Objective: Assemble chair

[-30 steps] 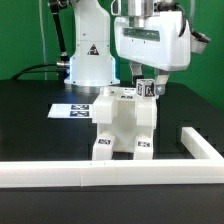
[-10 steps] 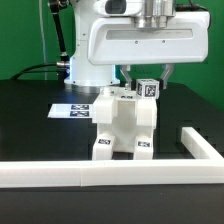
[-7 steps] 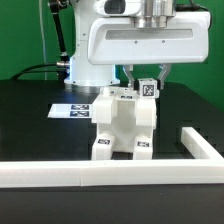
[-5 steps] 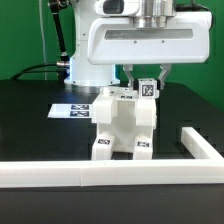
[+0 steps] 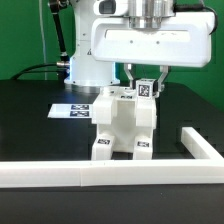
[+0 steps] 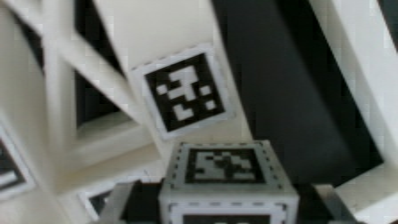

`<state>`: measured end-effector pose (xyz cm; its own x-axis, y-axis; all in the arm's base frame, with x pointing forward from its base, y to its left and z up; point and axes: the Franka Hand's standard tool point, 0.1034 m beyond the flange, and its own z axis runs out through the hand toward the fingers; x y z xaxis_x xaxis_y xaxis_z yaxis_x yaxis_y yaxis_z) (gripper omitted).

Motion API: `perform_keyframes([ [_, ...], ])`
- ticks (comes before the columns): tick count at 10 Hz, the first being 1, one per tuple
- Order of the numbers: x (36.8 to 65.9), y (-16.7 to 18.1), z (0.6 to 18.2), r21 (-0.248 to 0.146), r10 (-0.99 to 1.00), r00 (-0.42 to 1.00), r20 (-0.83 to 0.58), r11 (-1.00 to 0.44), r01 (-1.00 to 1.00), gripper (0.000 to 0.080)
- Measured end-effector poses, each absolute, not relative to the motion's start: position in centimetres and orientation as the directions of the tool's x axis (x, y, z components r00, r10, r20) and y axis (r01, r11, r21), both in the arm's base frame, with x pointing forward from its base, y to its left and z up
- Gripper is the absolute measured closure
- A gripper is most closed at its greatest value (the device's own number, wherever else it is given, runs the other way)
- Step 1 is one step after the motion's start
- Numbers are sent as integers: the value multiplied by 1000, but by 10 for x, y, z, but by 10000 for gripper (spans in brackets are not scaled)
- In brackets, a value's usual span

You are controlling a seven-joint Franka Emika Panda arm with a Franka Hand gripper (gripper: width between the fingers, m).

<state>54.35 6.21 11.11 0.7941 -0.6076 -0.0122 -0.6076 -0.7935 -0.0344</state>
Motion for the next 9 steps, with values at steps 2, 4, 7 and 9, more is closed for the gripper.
perform_keyframes([
  [2,544,62,111,-36,-736,677,-24,-676,-736,512],
  [4,544,62,111,-36,-824,565,-33,-564,-825,512],
  [7,544,66,111,-30,-937,346,-44,-345,-938,512],
  [9,544,67,111,-30,-978,203,-56,-201,-979,512],
])
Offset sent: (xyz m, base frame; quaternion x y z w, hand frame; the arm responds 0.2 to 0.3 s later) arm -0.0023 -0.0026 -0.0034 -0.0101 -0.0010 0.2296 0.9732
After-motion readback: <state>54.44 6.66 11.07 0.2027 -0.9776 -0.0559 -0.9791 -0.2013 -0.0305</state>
